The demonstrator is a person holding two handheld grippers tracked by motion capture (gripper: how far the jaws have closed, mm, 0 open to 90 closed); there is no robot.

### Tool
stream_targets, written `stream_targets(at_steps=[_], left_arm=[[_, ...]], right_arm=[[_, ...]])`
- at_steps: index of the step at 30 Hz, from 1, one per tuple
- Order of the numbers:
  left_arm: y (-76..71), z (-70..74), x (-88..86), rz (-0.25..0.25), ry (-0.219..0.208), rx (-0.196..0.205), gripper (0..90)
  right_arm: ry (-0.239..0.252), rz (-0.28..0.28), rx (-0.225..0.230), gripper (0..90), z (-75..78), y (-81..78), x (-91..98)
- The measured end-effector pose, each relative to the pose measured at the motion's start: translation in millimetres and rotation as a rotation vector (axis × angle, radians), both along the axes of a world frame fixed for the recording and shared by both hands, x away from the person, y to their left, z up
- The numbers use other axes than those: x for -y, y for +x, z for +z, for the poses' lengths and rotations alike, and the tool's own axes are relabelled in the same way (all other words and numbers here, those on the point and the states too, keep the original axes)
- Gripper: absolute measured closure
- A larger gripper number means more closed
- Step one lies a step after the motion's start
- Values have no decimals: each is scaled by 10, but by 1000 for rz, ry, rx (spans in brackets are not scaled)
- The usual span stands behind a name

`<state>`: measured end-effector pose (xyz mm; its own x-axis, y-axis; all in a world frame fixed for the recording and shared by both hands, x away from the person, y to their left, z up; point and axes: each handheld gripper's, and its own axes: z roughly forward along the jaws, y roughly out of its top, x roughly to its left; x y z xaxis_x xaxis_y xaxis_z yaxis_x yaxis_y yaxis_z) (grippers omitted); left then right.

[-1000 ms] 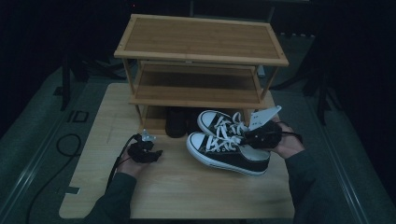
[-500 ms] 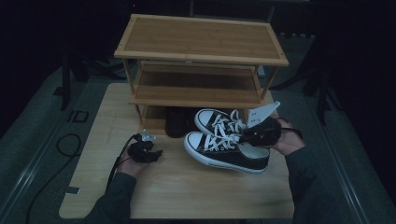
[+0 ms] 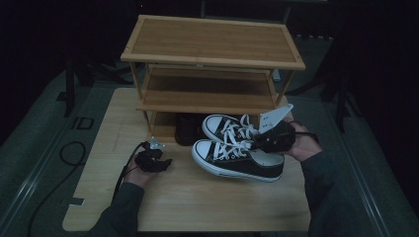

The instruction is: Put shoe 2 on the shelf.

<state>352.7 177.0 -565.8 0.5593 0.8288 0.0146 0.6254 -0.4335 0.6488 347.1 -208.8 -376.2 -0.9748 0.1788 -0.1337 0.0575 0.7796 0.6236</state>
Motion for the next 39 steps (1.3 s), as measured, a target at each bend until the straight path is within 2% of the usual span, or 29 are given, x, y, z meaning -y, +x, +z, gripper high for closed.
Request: stream_targets(at_steps=[9, 13, 20, 25, 39], left_arm=[[-1, -1, 2, 2, -2, 1, 501], [-2, 1, 2, -1, 3, 0, 501], [-3, -1, 5, 2, 0, 1, 500], [-2, 0, 1, -2, 1, -1, 500], [-2, 1, 2, -2, 1, -1, 500]], right_arm=[[38, 31, 16, 852, 156, -17, 1], [46, 20, 51, 852, 242, -36, -7], [45, 0, 58, 851, 377, 27, -25], [49, -36, 62, 851, 444, 161, -48], [73, -204, 52, 851, 463, 471, -35]])
